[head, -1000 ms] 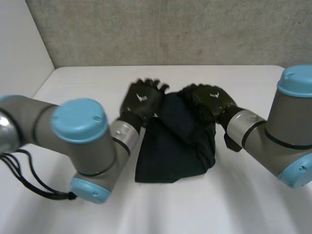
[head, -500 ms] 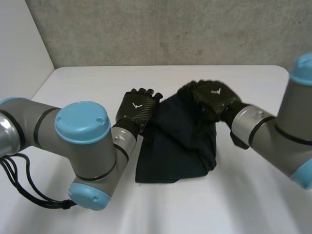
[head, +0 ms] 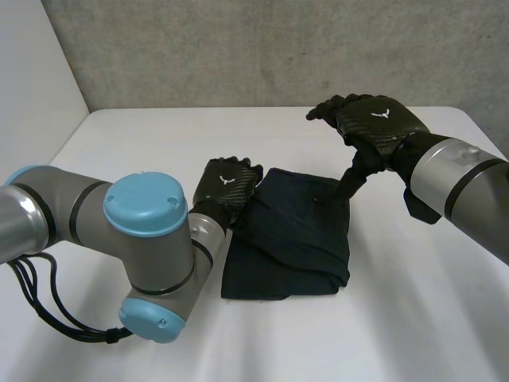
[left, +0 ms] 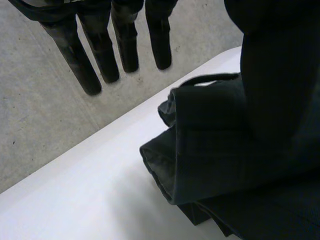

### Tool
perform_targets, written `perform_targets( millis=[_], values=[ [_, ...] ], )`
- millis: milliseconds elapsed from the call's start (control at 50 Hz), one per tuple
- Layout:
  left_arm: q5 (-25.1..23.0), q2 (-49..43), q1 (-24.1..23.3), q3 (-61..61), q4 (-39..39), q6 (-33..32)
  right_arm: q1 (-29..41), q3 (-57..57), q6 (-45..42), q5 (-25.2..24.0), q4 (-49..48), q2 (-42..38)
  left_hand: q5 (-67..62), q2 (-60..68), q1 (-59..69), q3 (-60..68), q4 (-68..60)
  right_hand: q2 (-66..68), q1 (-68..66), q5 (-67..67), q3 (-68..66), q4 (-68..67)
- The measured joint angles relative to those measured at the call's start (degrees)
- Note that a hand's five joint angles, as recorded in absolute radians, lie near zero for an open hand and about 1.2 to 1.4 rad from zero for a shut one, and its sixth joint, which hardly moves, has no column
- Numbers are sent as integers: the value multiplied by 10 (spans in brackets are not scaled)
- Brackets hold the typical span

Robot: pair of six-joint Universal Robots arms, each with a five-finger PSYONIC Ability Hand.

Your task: Fold the shorts.

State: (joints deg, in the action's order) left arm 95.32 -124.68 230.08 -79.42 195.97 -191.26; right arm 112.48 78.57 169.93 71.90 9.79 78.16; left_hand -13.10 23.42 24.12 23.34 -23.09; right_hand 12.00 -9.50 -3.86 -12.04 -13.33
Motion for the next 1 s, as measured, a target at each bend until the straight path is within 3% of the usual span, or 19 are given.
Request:
perform_targets(
  millis=[120, 180, 300, 680, 700, 840, 1000],
  values=[
    [-2, 0, 0, -4, -3, -4, -7, -9, -1, 8, -1, -40, -194, 205, 205, 200, -203, 0, 0, 0, 0, 0],
    [0, 0, -2, -9, -8, -8, -16, -15, -2, 12, 1, -65, -359, 377, 350, 376, -376, 0, 0, 0, 0, 0],
    [11, 14, -8, -26, -33, -18, -37, -27, -3, 13, 4, -115, -418, 447, 370, 441, -454, 0, 0, 0, 0, 0],
    [87, 65, -53, -102, -78, -27, -14, -44, 6, 11, 9, -214, -414, 425, 369, 424, -431, 0, 0, 0, 0, 0],
    [91, 64, -54, -102, -81, -28, -8, -48, 5, 11, 9, -231, -353, 345, 325, 352, -354, 0, 0, 0, 0, 0],
    [100, 72, -54, -91, -87, -41, 3, -65, 0, 6, 8, -284, -118, 117, 100, 120, -119, -5, 4, 0, 3, 0],
    [96, 114, -53, -64, -59, -66, 4, -70, -4, 10, 7, -291, -19, 23, 18, 26, -20, -7, 5, 0, 5, 0]
  ],
)
